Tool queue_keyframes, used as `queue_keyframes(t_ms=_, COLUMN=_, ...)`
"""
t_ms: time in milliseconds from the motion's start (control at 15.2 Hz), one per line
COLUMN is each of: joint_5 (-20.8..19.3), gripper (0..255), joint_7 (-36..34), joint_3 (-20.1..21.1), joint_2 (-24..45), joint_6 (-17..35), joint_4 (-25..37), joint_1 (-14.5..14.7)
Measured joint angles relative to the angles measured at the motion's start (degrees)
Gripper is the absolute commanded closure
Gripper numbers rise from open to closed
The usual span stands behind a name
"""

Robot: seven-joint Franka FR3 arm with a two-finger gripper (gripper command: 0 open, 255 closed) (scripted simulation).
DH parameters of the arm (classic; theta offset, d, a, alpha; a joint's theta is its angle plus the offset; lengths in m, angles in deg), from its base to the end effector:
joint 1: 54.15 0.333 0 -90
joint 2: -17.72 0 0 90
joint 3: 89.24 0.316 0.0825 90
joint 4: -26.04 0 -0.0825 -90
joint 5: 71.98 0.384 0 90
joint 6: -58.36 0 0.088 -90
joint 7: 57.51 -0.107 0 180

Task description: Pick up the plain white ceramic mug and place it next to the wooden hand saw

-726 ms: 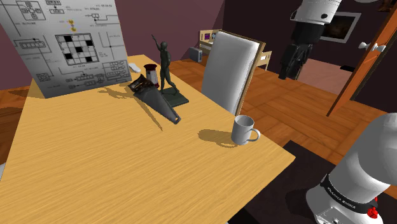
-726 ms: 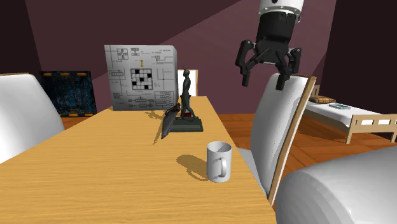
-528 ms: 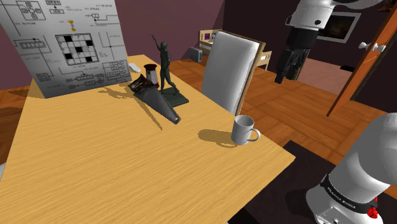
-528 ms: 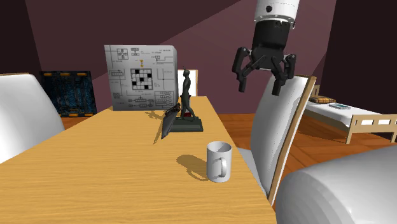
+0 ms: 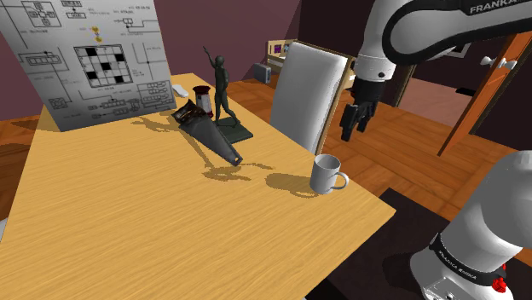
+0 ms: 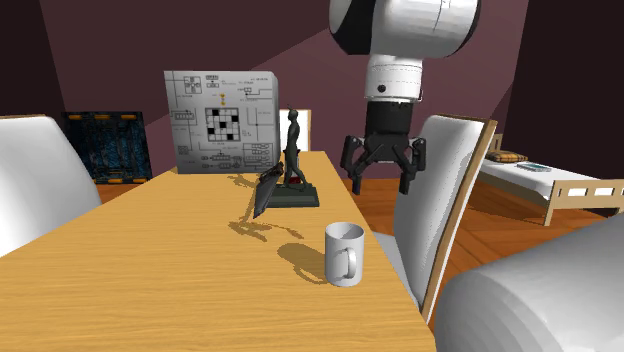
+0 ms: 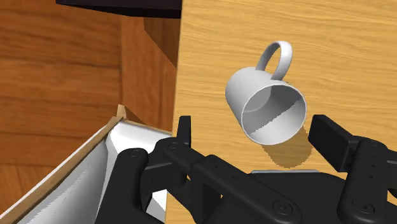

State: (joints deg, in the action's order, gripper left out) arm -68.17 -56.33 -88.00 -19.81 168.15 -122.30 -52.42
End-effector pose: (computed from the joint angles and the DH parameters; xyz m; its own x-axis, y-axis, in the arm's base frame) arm 0.3466 0.0229 0.4660 0.9988 0.0452 -0.0173 0.0443 -0.9978 -0.0493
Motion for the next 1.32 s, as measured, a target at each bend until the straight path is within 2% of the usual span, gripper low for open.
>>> queue_keyframes(t_ms=396, joint_5=-1.1, gripper=0, joint_7=-1.8, joint_3=3.1, joint_2=10.3, joint_6=11.2, joint_4=-2.0, joint_1=0.8)
queue_keyframes(t_ms=858, joint_5=-1.1, gripper=0, joint_7=-2.3, joint_3=3.9, joint_2=14.9, joint_6=18.8, joint_4=-5.2, joint_1=1.0)
queue_keyframes(t_ms=1320, joint_5=-1.2, gripper=0, joint_7=-2.3, joint_3=3.9, joint_2=15.4, joint_6=19.9, joint_4=-5.8, joint_1=0.9)
